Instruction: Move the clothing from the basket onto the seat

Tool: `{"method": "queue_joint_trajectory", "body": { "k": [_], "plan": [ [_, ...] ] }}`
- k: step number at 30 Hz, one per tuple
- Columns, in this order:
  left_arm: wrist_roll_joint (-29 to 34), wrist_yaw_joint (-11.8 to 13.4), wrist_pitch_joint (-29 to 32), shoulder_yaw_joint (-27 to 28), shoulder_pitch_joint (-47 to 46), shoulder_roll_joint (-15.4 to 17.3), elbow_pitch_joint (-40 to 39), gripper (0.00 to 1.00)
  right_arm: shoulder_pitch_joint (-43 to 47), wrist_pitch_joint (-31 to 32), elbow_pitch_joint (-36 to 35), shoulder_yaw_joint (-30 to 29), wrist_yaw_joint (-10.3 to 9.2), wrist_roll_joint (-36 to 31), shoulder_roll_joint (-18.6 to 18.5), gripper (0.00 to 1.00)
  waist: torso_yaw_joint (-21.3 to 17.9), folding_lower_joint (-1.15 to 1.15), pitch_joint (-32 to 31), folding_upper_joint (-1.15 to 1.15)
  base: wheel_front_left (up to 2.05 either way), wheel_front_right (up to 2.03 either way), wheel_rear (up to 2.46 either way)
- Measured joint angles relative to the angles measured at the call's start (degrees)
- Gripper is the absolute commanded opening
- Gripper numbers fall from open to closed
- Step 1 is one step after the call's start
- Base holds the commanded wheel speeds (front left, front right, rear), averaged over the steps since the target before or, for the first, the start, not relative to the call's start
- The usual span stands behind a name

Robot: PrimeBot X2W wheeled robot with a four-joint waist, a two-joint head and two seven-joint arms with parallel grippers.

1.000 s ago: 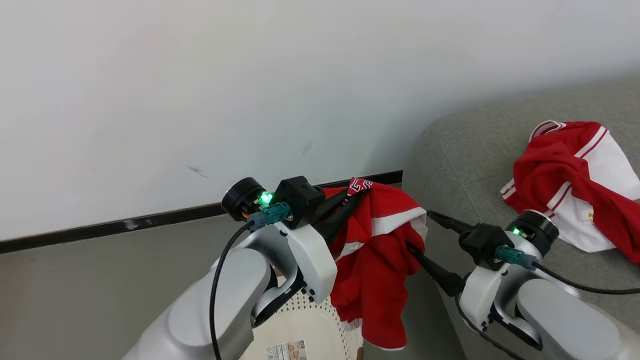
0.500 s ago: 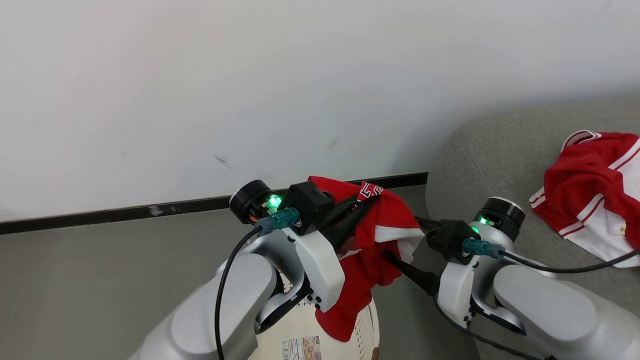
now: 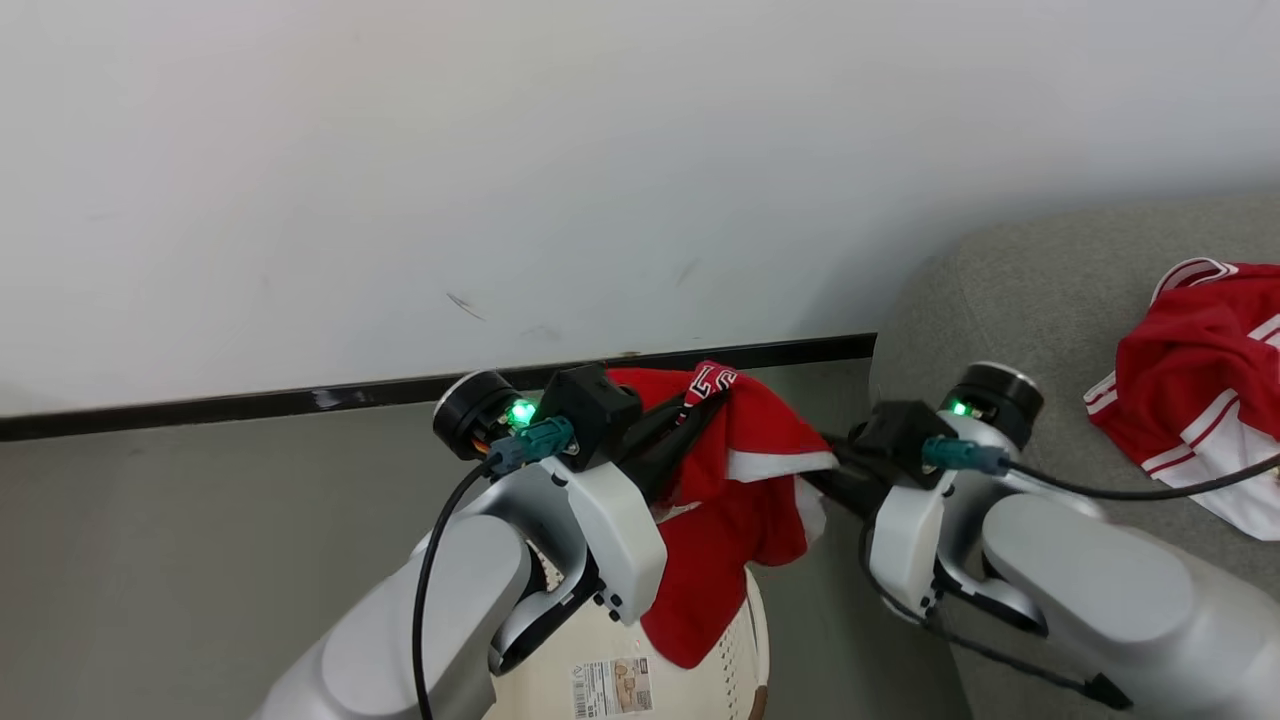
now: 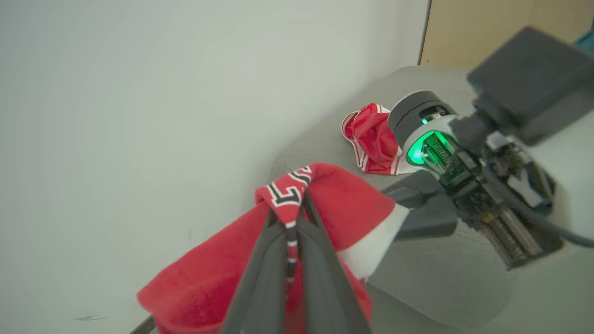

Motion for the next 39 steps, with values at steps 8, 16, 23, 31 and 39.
{"method": "queue_joint_trajectory", "body": {
  "k": [8, 16, 23, 31, 39],
  "plan": [
    [-1.32, 0.93, -0.83, 1.05, 1.86, -0.01, 0.09, 1.0, -0.52, 0.01, 0.15, -7.27, 0.0, 2.26, -2.56, 0.0, -1.56, 0.0, 0.08, 0.0, 0.0, 0.0, 0.0],
    [-1.83, 1.75, -2.63, 1.78, 4.04, -0.21, 0.8, 1.0, -0.08, 0.01, -0.19, -15.25, 0.0, 2.52, -5.65, 0.0, -3.92, 0.0, -0.1, 0.0, 0.0, 0.0, 0.0],
    [-1.87, 2.02, -3.93, 1.7, 4.23, -0.38, 1.45, 1.0, 3.48, 0.0, -1.66, -23.01, -0.01, 2.52, -8.14, 0.0, -6.58, 0.0, -0.32, 0.0, 0.0, 0.0, 0.0],
    [-1.88, 1.92, -5.01, 0.64, 5.49, -0.87, 1.83, 1.0, 9.46, 0.01, -3.56, -30.76, -0.01, 2.29, -10.07, 0.0, -10.0, 0.0, -0.62, 0.0, 0.0, 0.0, 0.0],
    [-2.37, 1.4, -6.01, -0.86, 6.26, -1.81, 1.46, 1.0, 16.36, 0.01, -5.55, -38.39, -0.01, 1.05, -11.0, 0.0, -13.76, 0.0, -0.98, 0.0, 0.0, 0.0, 0.0]
  ]
}}
